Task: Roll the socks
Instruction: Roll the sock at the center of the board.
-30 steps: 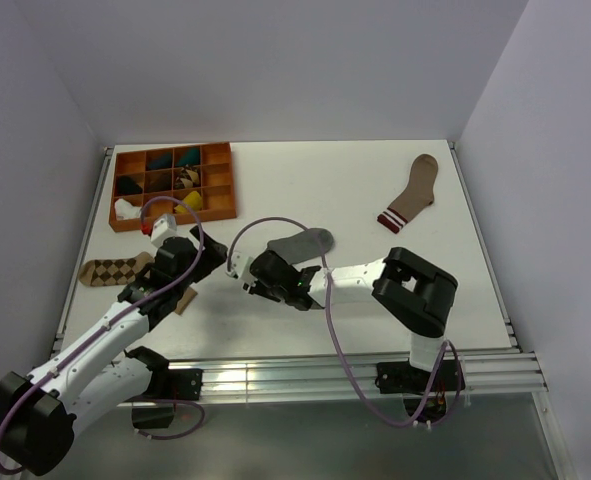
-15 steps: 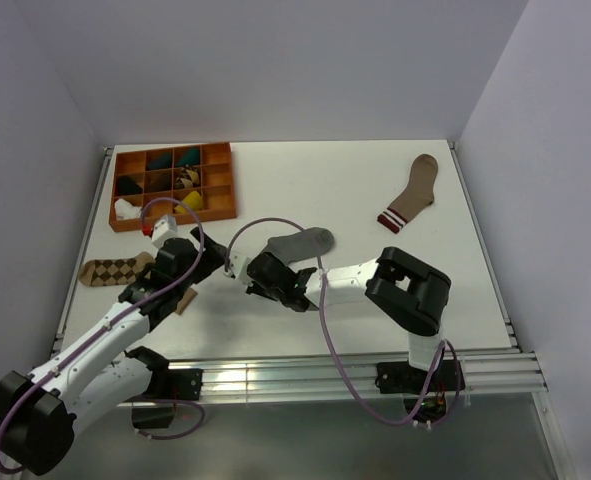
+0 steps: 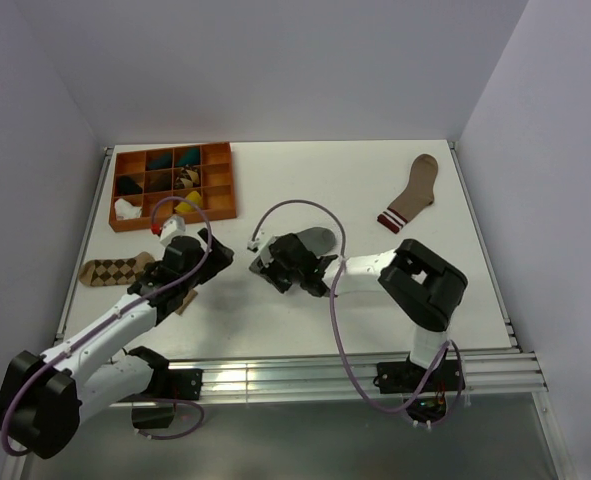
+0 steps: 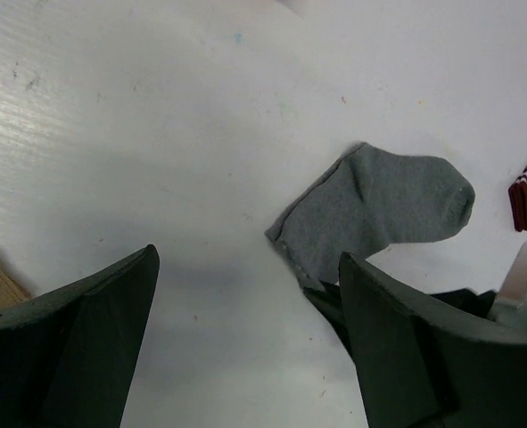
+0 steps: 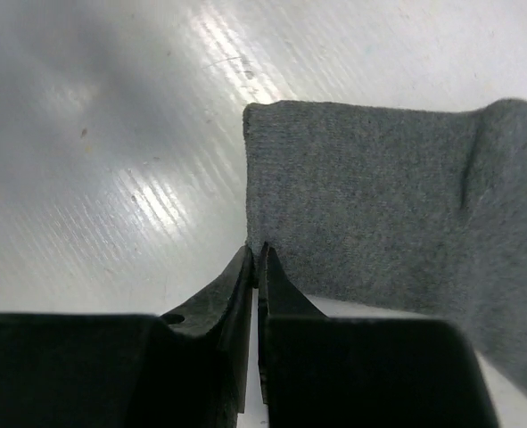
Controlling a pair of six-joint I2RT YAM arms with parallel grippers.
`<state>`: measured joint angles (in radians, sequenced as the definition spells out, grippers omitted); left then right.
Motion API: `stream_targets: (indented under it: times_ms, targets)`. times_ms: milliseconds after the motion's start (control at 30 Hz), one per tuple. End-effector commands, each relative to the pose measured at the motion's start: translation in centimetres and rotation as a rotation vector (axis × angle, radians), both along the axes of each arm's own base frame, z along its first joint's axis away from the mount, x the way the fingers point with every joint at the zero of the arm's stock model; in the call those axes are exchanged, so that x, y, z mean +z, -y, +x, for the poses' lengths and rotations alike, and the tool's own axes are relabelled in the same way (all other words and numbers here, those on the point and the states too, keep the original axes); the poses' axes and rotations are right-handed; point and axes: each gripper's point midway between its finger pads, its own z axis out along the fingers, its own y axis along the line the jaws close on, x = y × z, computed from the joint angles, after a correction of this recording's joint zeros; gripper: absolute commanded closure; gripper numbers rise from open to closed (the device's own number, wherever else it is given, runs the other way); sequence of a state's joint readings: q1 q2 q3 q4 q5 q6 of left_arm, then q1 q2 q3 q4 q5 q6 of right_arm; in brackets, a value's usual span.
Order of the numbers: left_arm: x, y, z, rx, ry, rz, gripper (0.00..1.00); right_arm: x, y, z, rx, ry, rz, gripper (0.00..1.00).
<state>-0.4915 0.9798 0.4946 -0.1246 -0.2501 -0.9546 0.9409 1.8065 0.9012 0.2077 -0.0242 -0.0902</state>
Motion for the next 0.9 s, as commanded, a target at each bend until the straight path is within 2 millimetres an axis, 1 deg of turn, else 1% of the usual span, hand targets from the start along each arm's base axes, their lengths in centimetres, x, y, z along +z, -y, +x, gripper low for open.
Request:
stream_targets:
  times_ms: [0, 67, 133, 167, 200, 233, 267, 300, 333, 367, 400, 467, 500, 533, 567, 600, 633, 667, 700, 833, 867]
  targets:
    - [0.7, 1.3, 0.7, -0.037, 0.022, -0.034, 0.13, 1.0, 0.1, -0.9, -0.046, -0.19, 0.171, 1.0]
    - [0.6, 1.6, 0.9, -0.038, 0.013, -0.047, 0.13, 1.1, 0.6, -0.5, -0.059, -0.258, 0.23, 1.0]
    - [0.2, 2.1, 1.1, -0.048, -0.001, -0.062, 0.13, 1.3, 0.7, -0.2, -0.089, -0.307, 0.289, 1.0]
    - [0.2, 2.4, 1.2, -0.046, -0.006, -0.075, 0.13, 1.2, 1.2, 0.2, -0.101, -0.334, 0.314, 1.0]
    - [-0.2, 2.6, 1.4, -0.051, -0.016, -0.08, 0.14, 1.7, 0.8, -0.1, -0.093, -0.372, 0.36, 1.0]
    - [-0.2, 3.0, 1.5, -0.059, -0.021, -0.092, 0.14, 1.6, 0.9, -0.1, -0.093, -0.396, 0.378, 1.0]
    - [-0.4, 3.2, 1.5, -0.057, -0.033, -0.103, 0.14, 1.9, 1.0, 0.4, -0.111, -0.419, 0.42, 1.0]
    - [-1.0, 3.4, 1.4, -0.057, -0.056, -0.101, 0.14, 2.2, 0.9, 0.0, -0.094, -0.453, 0.447, 1.0]
    - [-0.5, 3.8, 2.0, -0.062, -0.034, -0.118, 0.15, 1.8, 1.1, -0.1, -0.102, -0.479, 0.457, 1.0]
    - [-0.6, 4.1, 2.1, -0.061, -0.04, -0.126, 0.15, 2.2, 0.9, 0.1, -0.11, -0.495, 0.494, 1.0]
    - [-1.2, 4.3, 2.1, -0.06, -0.057, -0.123, 0.15, 2.4, 1.1, 0.4, -0.116, -0.513, 0.514, 1.0]
    - [-1.0, 5.1, 2.5, -0.061, -0.054, -0.138, 0.16, 2.2, 1.1, 0.1, -0.115, -0.566, 0.54, 1.0]
    - [-1.7, 5.4, 2.6, -0.062, -0.072, -0.135, 0.16, 2.4, 1.0, 0.2, -0.122, -0.587, 0.565, 1.0]
    - [-1.6, 5.8, 2.9, -0.065, -0.074, -0.143, 0.17, 2.0, 1.1, 0.2, -0.129, -0.609, 0.567, 1.0]
    - [-2.3, 6.3, 2.9, -0.063, -0.097, -0.145, 0.17, 1.6, 1.1, 0.4, -0.144, -0.626, 0.567, 1.0]
    - [-2.5, 6.5, 3.1, -0.064, -0.104, -0.145, 0.18, 1.7, 1.1, 0.3, -0.143, -0.63, 0.569, 1.0]
    - [-2.3, 6.9, 3.4, -0.062, -0.102, -0.15, 0.19, 1.4, 1.1, 0.2, -0.142, -0.642, 0.57, 1.0]
    - [-2.5, 7.4, 3.4, -0.063, -0.11, -0.155, 0.2, 1.6, 1.0, 0.3, -0.147, -0.652, 0.585, 1.0]
    - [-3.2, 7.6, 3.4, -0.063, -0.132, -0.15, 0.21, 1.2, 1.0, 0.2, -0.153, -0.669, 0.582, 1.0]
    - [-4.1, 9.0, 3.4, -0.061, -0.168, -0.161, 0.22, 1.1, 1.2, 0.6, -0.167, -0.679, 0.596, 1.0]
    - [-4.3, 9.2, 3.2, -0.062, -0.175, -0.159, 0.22, 0.7, 1.4, 0.7, -0.178, -0.676, 0.581, 1.0]
